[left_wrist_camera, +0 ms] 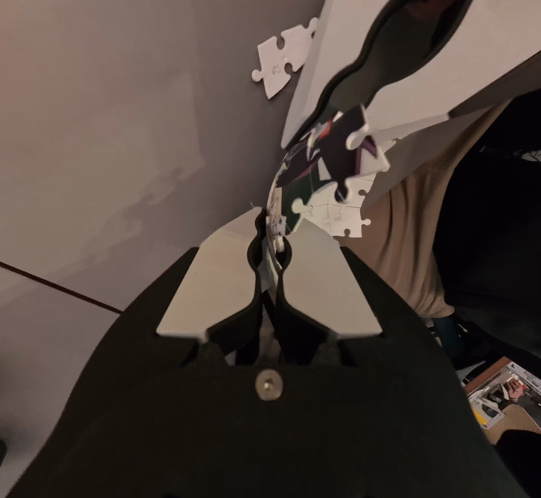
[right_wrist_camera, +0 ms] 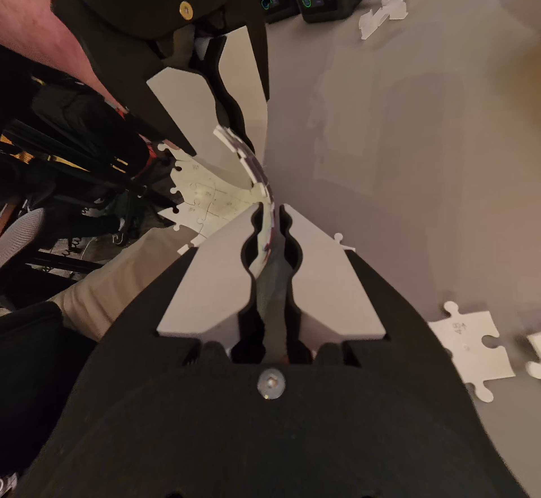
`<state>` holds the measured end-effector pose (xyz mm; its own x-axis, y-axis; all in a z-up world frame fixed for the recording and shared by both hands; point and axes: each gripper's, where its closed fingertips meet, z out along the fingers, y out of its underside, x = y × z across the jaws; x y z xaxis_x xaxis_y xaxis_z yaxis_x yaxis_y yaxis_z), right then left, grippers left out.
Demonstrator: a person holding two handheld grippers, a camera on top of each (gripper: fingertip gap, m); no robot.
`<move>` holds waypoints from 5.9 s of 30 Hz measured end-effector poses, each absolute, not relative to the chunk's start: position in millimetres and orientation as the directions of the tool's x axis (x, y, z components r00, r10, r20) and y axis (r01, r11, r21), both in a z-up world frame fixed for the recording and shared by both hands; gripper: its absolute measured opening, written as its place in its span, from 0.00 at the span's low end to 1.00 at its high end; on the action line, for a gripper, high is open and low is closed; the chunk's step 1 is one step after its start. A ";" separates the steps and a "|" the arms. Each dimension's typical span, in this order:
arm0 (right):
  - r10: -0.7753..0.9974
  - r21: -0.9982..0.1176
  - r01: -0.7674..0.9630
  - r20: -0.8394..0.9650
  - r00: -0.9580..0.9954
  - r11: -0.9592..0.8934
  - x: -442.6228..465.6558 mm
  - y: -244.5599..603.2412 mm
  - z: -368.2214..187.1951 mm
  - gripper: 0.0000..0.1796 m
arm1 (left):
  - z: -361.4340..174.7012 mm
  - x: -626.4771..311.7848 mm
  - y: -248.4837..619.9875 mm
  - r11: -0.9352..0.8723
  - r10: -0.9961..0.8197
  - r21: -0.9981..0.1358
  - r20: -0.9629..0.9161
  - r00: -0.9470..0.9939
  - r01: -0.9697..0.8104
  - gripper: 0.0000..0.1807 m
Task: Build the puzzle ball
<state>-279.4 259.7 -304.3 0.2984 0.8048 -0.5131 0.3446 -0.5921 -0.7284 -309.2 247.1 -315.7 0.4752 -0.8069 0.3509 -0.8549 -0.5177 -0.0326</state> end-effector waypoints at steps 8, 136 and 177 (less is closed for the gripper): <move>0.836 -0.733 0.402 -0.473 0.277 -0.548 -253.6 271.2 -291.8 0.08 | -310.5 -322.6 245.1 -0.512 -0.796 0.045 0.352 0.493 -0.858 0.02; 0.850 -0.707 0.512 -0.519 0.094 -0.488 -304.4 271.9 -316.6 0.00 | -325.5 -316.0 265.1 -0.581 -0.723 0.046 0.428 0.542 -0.812 0.04; 0.803 -0.642 0.540 -0.584 0.115 -0.544 -306.4 270.8 -321.5 0.02 | -320.3 -333.2 257.6 -0.522 -0.772 -0.005 0.428 0.470 -0.853 0.02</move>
<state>-306.4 270.8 -321.5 0.1149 0.8033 -0.5844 0.5395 -0.5444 -0.6423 -333.2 257.6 -320.3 0.4698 -0.7721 0.4279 -0.8530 -0.5219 -0.0052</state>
